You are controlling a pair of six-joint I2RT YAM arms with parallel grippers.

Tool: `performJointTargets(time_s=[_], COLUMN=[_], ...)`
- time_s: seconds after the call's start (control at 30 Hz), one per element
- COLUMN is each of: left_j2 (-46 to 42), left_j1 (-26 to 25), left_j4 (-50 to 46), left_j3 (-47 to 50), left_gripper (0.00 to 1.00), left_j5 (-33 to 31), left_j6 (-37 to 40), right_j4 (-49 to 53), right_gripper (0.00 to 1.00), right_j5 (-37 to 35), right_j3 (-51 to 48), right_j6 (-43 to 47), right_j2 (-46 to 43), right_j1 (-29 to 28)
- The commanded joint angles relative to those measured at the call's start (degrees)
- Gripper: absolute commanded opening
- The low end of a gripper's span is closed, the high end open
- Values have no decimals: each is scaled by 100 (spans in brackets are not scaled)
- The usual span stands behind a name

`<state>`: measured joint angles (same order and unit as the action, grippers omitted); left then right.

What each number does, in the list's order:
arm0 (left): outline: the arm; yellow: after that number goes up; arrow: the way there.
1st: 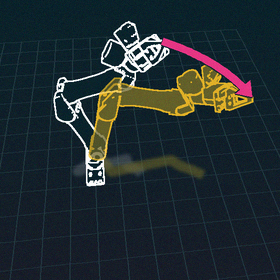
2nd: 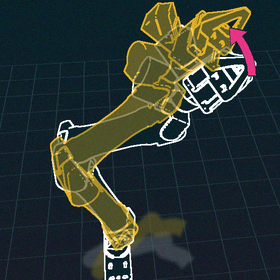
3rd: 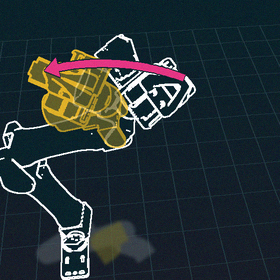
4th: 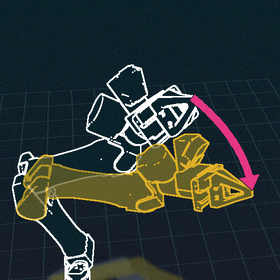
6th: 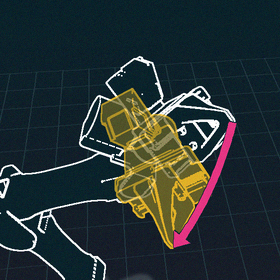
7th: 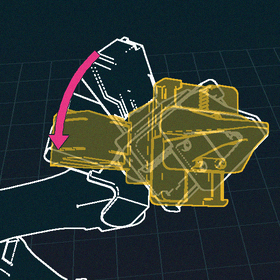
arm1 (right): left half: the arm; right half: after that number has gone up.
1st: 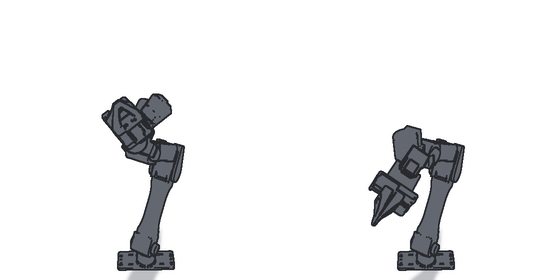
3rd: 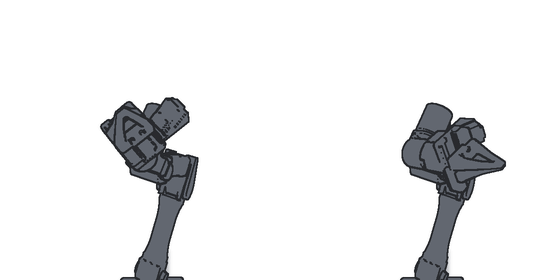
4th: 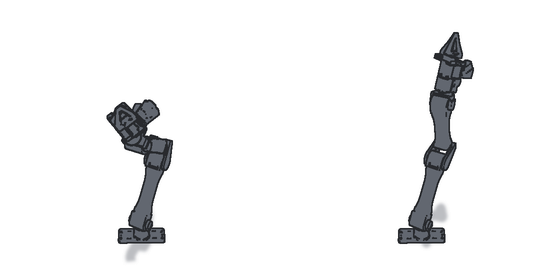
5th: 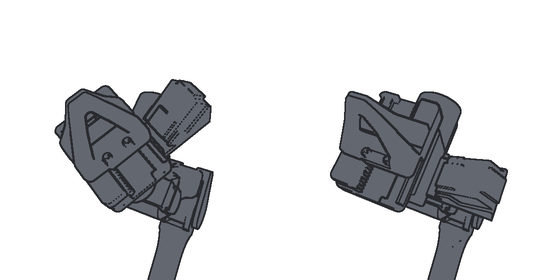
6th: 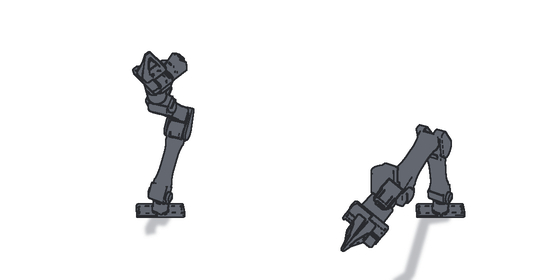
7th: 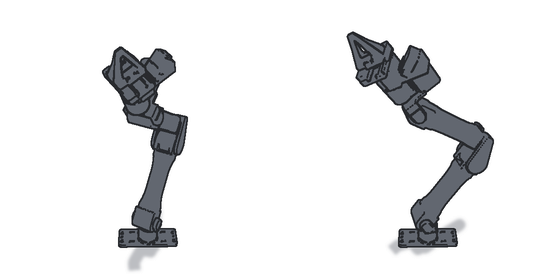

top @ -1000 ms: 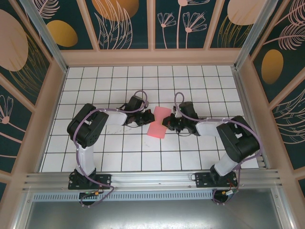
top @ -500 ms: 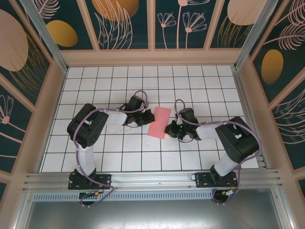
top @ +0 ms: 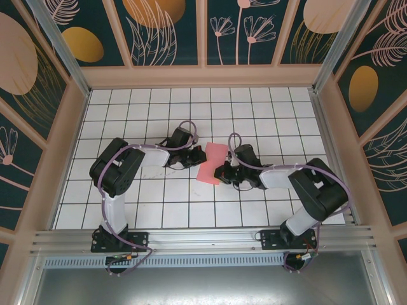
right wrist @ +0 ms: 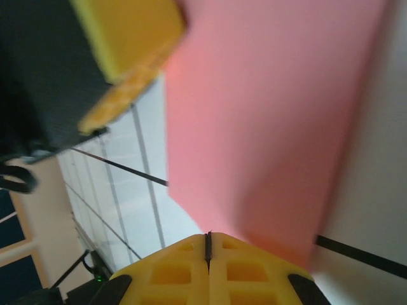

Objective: Fold a paper plane with a square sheet of paper (pick it up from the middle)
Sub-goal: Fold the square sheet of paper in half at the center of the table.

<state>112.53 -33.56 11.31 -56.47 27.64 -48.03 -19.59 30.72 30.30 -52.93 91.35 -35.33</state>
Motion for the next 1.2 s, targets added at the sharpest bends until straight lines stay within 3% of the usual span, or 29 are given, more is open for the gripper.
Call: performJointTargets(time_s=[0.0, 0.13, 0.27, 0.43, 0.6, 0.8, 1.17], left_j2=[85, 41, 30, 23, 22, 7, 5], left_j1=[-44, -38, -43, -37, -44, -45, -43], left_j4=[-551, -619, -621, -630, -643, -681, -615], left_j3=[110, 105, 118, 110, 103, 109, 107], left_gripper=[0, 0, 0, 0, 0, 0, 0], left_j5=[-129, -176, -172, -191, -183, -181, -136], left_j6=[53, 92, 74, 66, 60, 78, 50], right_j4=[-103, -117, 655, 899, 544, 808, 1003], right_gripper=[1, 1, 1, 1, 1, 1, 1], right_j5=[58, 66, -167, -271, 268, 315, 152], right_j3=[-204, -318, 239, 810, 1347, 2092, 2331], right_j6=[-43, -102, 231, 555, 628, 875, 1047], right_j2=[253, 235, -206, -423, 101, 970, 1971], right_j1=[-56, -60, 3, 751, 1424, 1570, 1651])
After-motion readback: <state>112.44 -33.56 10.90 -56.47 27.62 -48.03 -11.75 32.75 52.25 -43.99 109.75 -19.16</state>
